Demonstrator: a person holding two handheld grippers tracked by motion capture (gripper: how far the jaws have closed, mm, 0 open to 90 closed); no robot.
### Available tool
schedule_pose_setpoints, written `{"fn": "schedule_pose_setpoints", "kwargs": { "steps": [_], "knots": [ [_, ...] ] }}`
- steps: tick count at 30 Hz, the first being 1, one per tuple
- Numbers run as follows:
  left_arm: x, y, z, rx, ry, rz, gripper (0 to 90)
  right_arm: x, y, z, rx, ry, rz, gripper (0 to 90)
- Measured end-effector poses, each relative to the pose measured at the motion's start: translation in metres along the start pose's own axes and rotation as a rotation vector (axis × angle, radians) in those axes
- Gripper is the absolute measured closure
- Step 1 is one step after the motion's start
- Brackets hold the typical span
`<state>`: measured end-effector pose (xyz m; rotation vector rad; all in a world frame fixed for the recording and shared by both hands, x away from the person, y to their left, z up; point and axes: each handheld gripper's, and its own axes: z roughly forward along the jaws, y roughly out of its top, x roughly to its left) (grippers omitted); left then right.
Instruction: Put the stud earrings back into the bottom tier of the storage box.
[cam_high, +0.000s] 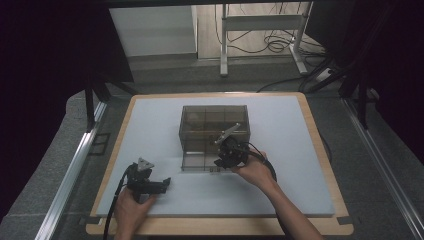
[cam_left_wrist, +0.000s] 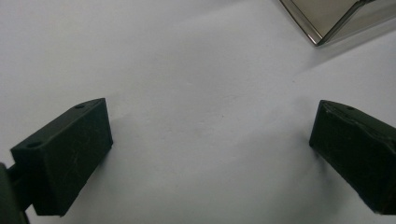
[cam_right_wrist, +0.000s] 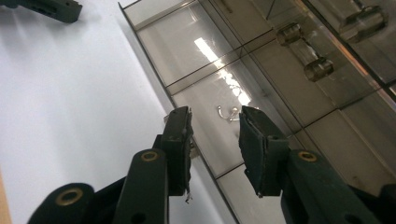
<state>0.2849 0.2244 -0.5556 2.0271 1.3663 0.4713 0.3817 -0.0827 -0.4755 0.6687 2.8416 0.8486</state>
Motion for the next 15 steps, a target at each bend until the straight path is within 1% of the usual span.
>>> {"fn": "schedule_pose_setpoints", "kwargs": {
  "steps": [4,11,12,15],
  "knots": [
    [0.0,0.0,0.0,-0.003,0.001,-0.005,0.0,0.002,-0.002,-0.004,-0.011,0.001,-0.007,58.6],
    [0.0,0.0,0.0,-0.003,0.001,-0.001,0.0,0.007,-0.009,-0.011,-0.023,0.003,-0.014,52.7],
    [0.0,0.0,0.0,0.001,0.001,0.003,0.0,0.01,-0.012,-0.014,-0.031,0.006,-0.015,50.0],
    [0.0,0.0,0.0,0.001,0.001,0.003,0.0,0.012,-0.014,-0.016,-0.039,0.0,-0.022,47.3]
  ]
}}
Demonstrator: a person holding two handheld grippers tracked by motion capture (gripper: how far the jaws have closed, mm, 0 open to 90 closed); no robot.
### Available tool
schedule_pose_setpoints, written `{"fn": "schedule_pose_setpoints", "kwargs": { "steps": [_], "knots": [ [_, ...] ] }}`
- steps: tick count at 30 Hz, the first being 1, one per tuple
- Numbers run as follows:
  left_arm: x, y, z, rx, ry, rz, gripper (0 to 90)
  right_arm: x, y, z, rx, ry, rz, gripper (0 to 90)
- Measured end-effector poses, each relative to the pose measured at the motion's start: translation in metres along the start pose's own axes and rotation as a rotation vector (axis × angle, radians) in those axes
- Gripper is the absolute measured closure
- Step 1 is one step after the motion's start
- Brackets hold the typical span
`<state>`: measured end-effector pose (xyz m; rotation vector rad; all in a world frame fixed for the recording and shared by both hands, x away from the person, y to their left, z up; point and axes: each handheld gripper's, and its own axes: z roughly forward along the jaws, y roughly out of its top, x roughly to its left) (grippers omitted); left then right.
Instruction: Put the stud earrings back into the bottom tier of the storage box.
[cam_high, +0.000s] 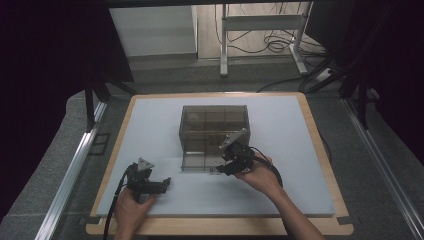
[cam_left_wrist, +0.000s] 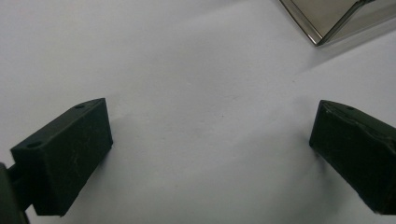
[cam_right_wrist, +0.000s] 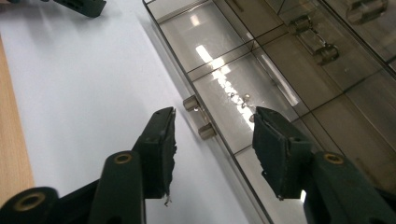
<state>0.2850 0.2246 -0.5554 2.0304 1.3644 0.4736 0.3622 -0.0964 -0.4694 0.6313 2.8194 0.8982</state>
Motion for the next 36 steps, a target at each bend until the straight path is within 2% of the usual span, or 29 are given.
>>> {"fn": "schedule_pose_setpoints", "kwargs": {
  "steps": [15,19,23,26,36],
  "knots": [
    [-0.001,0.0,0.001,-0.009,0.0,-0.011,0.0,0.008,-0.025,-0.016,-0.031,-0.029,0.018,28.9],
    [-0.001,0.0,0.001,-0.009,0.0,-0.013,0.0,0.01,-0.035,-0.019,-0.044,-0.042,0.026,24.7],
    [-0.001,0.0,0.001,-0.009,0.0,-0.013,0.0,0.012,-0.048,-0.022,-0.058,-0.035,0.03,21.0],
    [-0.001,0.0,0.0,-0.005,-0.001,-0.008,0.0,0.014,-0.059,-0.022,-0.067,-0.051,0.035,18.2],
    [-0.001,0.0,0.0,-0.005,-0.001,-0.008,0.0,0.018,-0.086,-0.018,-0.085,-0.058,0.056,11.8]
  ]
}}
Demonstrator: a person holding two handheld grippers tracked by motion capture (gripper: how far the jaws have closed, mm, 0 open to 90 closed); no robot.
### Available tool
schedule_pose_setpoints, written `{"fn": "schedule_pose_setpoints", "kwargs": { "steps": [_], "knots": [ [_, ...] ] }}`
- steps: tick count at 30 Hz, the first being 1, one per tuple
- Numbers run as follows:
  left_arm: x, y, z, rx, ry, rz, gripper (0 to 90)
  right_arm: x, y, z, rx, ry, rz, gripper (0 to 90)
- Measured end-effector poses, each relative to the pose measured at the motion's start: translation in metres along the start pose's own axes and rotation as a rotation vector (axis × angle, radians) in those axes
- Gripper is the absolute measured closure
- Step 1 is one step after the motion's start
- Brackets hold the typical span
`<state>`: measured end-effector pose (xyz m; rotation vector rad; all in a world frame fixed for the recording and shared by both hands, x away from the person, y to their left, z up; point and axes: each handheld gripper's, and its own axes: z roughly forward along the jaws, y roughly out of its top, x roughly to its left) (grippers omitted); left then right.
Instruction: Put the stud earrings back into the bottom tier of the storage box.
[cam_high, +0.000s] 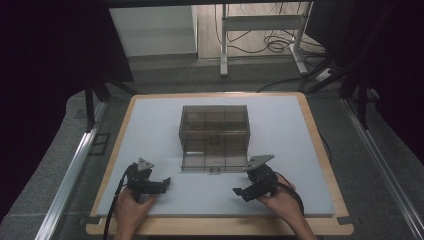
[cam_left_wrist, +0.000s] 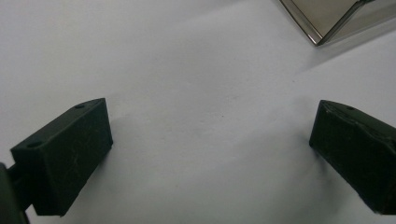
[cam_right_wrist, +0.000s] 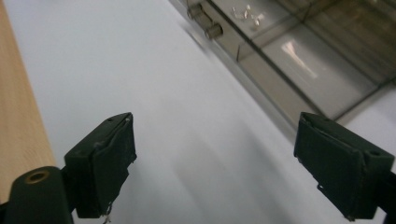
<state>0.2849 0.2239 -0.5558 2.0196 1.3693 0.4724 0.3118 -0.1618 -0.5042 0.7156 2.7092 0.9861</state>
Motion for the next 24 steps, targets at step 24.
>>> {"fn": "schedule_pose_setpoints", "kwargs": {
  "steps": [24],
  "knots": [
    [0.0,0.0,0.0,0.001,0.002,0.002,0.0,-0.001,-0.039,0.012,-0.076,-0.08,0.03,5.0]
  ]
}}
